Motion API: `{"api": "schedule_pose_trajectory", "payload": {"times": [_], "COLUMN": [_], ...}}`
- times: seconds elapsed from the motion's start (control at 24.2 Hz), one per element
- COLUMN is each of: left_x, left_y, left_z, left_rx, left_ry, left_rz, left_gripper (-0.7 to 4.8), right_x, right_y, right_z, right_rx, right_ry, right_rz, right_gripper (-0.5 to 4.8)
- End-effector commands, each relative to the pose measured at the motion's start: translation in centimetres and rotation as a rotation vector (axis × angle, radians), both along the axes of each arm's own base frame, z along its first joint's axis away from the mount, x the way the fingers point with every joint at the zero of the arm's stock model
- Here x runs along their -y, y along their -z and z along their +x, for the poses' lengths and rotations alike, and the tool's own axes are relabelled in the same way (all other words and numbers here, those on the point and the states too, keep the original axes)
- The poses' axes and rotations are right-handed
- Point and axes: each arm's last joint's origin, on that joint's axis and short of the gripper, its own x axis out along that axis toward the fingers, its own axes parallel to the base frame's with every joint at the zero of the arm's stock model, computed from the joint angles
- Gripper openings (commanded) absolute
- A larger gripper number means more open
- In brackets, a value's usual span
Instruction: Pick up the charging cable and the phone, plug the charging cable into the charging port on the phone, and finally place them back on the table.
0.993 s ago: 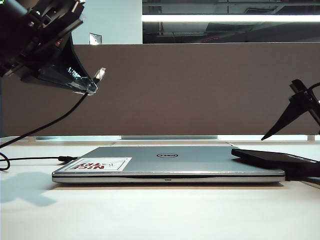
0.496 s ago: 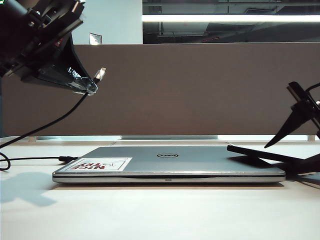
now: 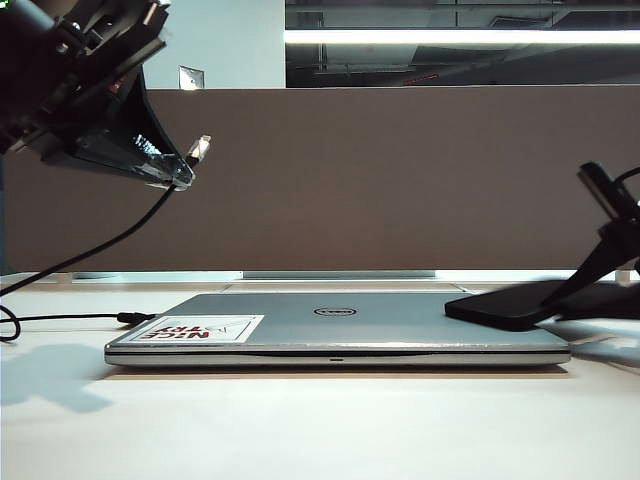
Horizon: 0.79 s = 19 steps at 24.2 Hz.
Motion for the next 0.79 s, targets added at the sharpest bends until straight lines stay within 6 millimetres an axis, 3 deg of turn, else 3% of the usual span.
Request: {"api": "schedule_pose_trajectory", "payload": {"times": [0.04,0.58,0.62,0.79], "left_x": [0.03,0.02,0.02,0.02], "left_y": [-0.35,-0.30,-0.30,-0.30], "left_z": [0.07,0.05,0.05,0.05], "left_rx": [0.014,0.010,0.010,0.010], "left_ry": [-0.001,-0.001,-0.001,-0.001], "left_rz": [-0.012,-0.009,-0.009,-0.009], "left_gripper": [-0.06,-0.06,-0.06,-0.06], "right_x": [0.10,0.10,0.07,0.08], "right_y": [1.16,0.82,0.78,0.50], "right_z": [-0.66,-0.31,-0.29,-0.15], "right_rx": [-0.087,-0.029,-0.026,0.007], "right_ry": [0.038,0.019,0.012,-0.021], "right_rz": [-0.073,-0.076,-0.063,-0.022], "right_gripper": [0.03,0.11,0.49,3.28]}}
